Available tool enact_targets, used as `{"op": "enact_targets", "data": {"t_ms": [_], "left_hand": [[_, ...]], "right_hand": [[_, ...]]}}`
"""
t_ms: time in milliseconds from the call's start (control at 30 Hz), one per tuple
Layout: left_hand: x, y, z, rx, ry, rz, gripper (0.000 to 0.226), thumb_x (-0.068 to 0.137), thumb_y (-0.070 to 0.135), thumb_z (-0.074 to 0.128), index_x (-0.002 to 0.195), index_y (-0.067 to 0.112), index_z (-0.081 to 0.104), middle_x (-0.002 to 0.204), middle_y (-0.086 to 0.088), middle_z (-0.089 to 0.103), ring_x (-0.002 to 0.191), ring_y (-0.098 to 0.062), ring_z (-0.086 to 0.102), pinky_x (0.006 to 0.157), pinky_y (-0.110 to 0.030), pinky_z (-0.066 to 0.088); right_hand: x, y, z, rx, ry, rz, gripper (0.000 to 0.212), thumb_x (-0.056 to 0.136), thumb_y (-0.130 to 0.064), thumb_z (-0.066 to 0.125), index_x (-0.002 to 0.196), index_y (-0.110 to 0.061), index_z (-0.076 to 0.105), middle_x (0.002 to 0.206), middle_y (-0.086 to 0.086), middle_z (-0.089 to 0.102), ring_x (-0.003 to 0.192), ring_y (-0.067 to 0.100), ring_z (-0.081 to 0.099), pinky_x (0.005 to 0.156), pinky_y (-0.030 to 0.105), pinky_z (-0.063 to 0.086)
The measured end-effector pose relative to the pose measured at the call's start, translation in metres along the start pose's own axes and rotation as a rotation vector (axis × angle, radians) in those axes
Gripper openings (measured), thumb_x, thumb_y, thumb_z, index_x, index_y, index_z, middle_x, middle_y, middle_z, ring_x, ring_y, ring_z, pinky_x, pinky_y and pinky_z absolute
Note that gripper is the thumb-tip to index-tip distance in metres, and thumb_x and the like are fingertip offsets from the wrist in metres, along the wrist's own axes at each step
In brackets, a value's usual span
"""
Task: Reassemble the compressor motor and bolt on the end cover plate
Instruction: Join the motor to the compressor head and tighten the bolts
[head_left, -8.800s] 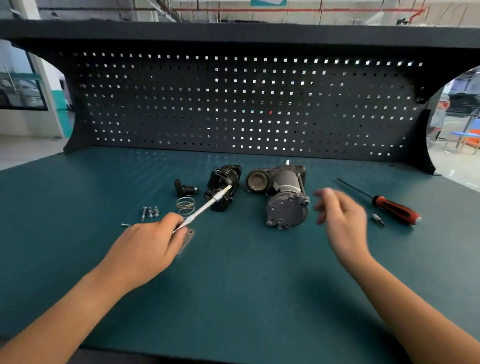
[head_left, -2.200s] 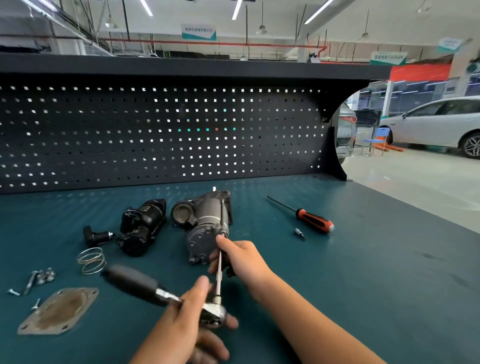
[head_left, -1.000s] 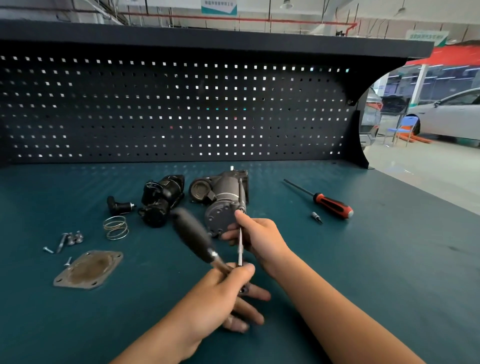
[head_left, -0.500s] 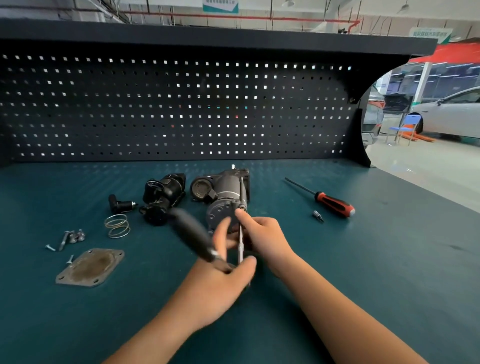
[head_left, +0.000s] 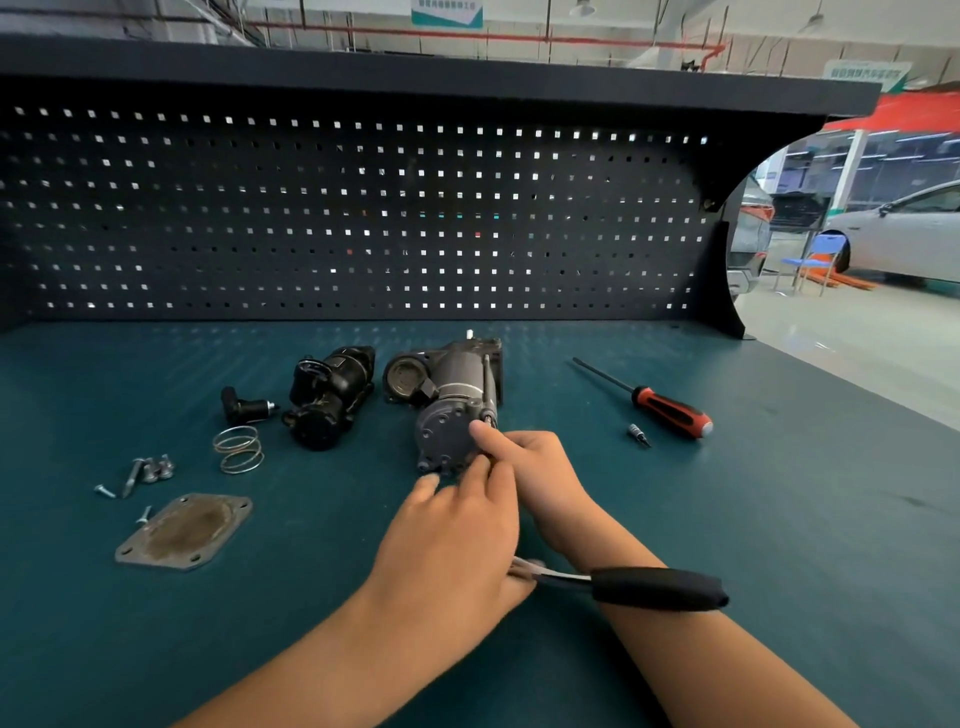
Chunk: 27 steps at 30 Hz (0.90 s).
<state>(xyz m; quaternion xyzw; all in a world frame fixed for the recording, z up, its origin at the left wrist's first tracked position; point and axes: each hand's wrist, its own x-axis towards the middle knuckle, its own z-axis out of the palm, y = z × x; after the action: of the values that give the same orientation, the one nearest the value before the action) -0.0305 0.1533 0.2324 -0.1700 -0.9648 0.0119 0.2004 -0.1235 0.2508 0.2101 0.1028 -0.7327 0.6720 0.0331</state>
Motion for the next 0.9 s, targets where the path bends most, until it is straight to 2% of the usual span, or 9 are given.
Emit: {"op": "enact_targets", "data": {"t_ms": [100,200,267,367,533,600,700,800,900], "left_hand": [[-0.013,-0.008,0.011,-0.571,-0.052,-0.145,0.074,0.089,0.046,0.052,0.145,0.037,0.004,0.153,0.023,0.006,0.123,-0.007,0.046,0.099,-0.023,0.038],[-0.017,-0.003,0.012,-1.403,0.002,-0.320,0.042,0.090,0.029,0.055,0.117,0.054,0.035,0.116,0.050,0.044,0.105,0.006,0.057,0.081,-0.015,0.050],[-0.015,-0.002,0.009,-1.745,0.073,-0.516,0.020,0.093,0.028,0.048,0.105,0.043,0.053,0.089,0.041,0.062,0.090,-0.004,0.068,0.066,-0.026,0.058],[-0.015,-0.006,0.003,-2.091,0.081,-0.753,0.020,0.093,0.027,0.048,0.100,0.020,0.065,0.083,0.009,0.074,0.073,-0.021,0.072,0.050,-0.033,0.057],[-0.022,-0.002,-0.001,-2.470,-0.235,-1.018,0.039,0.093,0.035,0.047,0.108,0.000,0.052,0.082,-0.024,0.068,0.048,-0.026,0.065,0.038,-0.032,0.052],[-0.022,-0.001,0.000,-2.459,-0.278,-1.009,0.036,0.086,0.029,0.054,0.106,-0.001,0.055,0.071,-0.021,0.067,0.041,-0.020,0.060,0.035,-0.027,0.050],[-0.020,0.000,0.002,-2.160,-0.261,-0.903,0.016,0.081,0.013,0.061,0.096,0.008,0.059,0.055,-0.009,0.057,0.036,-0.013,0.052,0.034,-0.020,0.045],[-0.017,-0.005,0.001,-1.676,-0.214,-0.660,0.023,0.087,0.010,0.058,0.101,0.028,0.055,0.053,-0.002,0.054,0.039,-0.012,0.048,0.039,-0.021,0.041],[-0.013,-0.014,0.001,-0.937,-0.166,-0.367,0.026,0.086,0.035,0.056,0.106,0.036,0.041,0.065,0.008,0.056,0.056,-0.006,0.055,0.056,-0.021,0.043]], "right_hand": [[0.000,-0.002,0.004,0.080,-0.042,0.061,0.040,0.092,-0.026,0.057,0.055,-0.010,0.058,0.048,-0.002,0.055,0.045,0.008,0.051,0.052,0.021,0.040],[0.000,-0.003,0.005,0.128,-0.056,0.097,0.038,0.093,-0.026,0.055,0.059,-0.010,0.059,0.049,-0.003,0.056,0.046,0.007,0.050,0.052,0.020,0.037],[-0.001,-0.003,0.003,0.147,-0.097,0.118,0.036,0.094,-0.027,0.052,0.064,-0.011,0.063,0.053,-0.005,0.063,0.048,0.005,0.055,0.058,0.021,0.040],[-0.004,-0.005,0.003,0.161,-0.143,0.138,0.035,0.096,-0.031,0.048,0.071,-0.013,0.065,0.061,-0.002,0.069,0.055,0.005,0.061,0.070,0.024,0.043],[-0.004,-0.007,0.002,0.156,-0.153,0.170,0.033,0.096,-0.034,0.046,0.076,-0.013,0.062,0.066,-0.001,0.071,0.068,0.015,0.059,0.082,0.033,0.040],[-0.004,-0.007,0.002,0.162,-0.156,0.172,0.034,0.096,-0.034,0.045,0.076,-0.013,0.062,0.067,-0.001,0.071,0.073,0.017,0.058,0.081,0.033,0.039],[-0.004,-0.006,0.001,0.177,-0.171,0.176,0.035,0.097,-0.034,0.043,0.077,-0.013,0.062,0.069,0.000,0.072,0.077,0.019,0.058,0.081,0.033,0.039],[-0.004,-0.005,0.002,0.165,-0.179,0.176,0.039,0.098,-0.035,0.041,0.078,-0.011,0.064,0.068,0.000,0.071,0.073,0.015,0.062,0.077,0.027,0.043],[-0.003,-0.005,0.006,0.116,-0.105,0.173,0.046,0.098,-0.032,0.044,0.072,0.001,0.065,0.057,0.001,0.064,0.055,0.009,0.060,0.059,0.014,0.044]]}}
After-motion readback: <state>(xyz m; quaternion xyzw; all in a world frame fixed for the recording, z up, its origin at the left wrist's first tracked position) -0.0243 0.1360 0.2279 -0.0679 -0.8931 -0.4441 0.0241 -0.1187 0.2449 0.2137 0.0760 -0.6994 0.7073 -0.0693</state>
